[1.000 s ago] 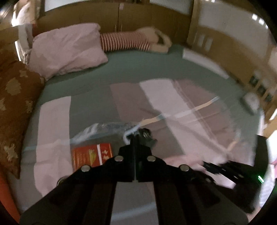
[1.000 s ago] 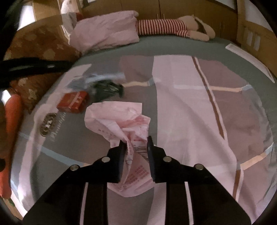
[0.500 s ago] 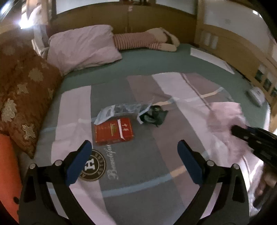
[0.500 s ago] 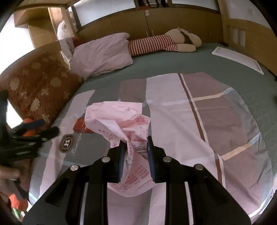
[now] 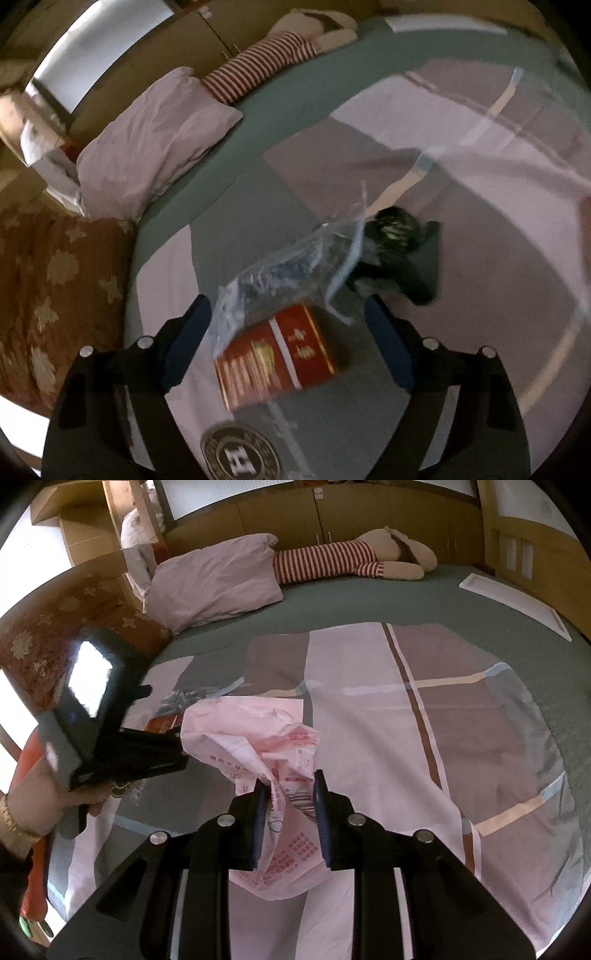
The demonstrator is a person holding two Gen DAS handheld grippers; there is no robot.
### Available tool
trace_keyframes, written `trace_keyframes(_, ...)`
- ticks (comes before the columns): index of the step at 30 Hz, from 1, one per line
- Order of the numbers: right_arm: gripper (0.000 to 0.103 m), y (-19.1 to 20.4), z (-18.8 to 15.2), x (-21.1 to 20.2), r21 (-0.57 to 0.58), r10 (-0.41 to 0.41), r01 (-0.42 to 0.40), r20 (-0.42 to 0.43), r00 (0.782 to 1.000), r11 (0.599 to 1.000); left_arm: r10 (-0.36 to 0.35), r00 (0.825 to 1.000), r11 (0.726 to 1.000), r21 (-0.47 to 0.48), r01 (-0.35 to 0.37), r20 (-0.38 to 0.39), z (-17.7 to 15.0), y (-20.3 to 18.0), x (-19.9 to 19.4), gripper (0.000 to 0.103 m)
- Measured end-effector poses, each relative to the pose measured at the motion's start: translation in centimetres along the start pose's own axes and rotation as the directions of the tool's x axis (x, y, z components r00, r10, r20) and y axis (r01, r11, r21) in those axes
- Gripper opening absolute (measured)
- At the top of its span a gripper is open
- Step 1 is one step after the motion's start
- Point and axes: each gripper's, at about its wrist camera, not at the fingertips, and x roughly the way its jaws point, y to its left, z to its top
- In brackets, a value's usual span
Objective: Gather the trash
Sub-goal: 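Lift the clear plastic bag and pink tissue off the bed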
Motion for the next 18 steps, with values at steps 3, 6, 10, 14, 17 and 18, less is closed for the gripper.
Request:
trace_keyframes(3, 0.025, 0.2, 0.1, 0.2, -0.005, 0.006, -0.006, 0.0, 1.0, 1.0, -0.041, 0.999, 0.999, 0.008, 0.042, -0.031, 1.1, 0.3, 2.0, 0.038)
trace_keyframes(6, 0.025, 0.4, 0.2, 0.4, -0.02, 0.013, -0.014, -0.004, 1.0, 1.0, -0.122, 0.991, 0.99, -0.073, 0.118, -0.051, 1.4, 1.7, 2.6, 0.005)
trace_keyframes(10, 0.025, 0.1, 0.4, 0.4, -0.005, 0.022, -0.022, -0.002, 1.0, 1.0, -0.187, 0.982, 0.971, -0.144, 0.191, 0.037, 0.1, 3.7, -0.8, 0.004)
trace_keyframes(14, 0.025, 0.5, 0.2, -0.9, -0.001, 0.041, -0.041, 0.02, 0.999, 0.999, -0.301, 0.943, 0.893, -0.307, 0.33, 0.14, -2.2, 7.4, -6.0, 0.004)
trace_keyframes(17, 0.025, 1.4, 0.0, -2.0, -0.01, 0.062, -0.062, 0.032, 0.998, 0.998, -0.377, 0.897, 0.794, -0.419, 0.44, 0.229, -4.7, 9.7, -11.0, 0.004)
trace_keyframes(18, 0.025, 1.8, -0.1, -2.4, -0.012, 0.068, -0.068, 0.034, 0.997, 0.998, -0.39, 0.884, 0.77, -0.435, 0.467, 0.259, -5.6, 10.1, -12.8, 0.004)
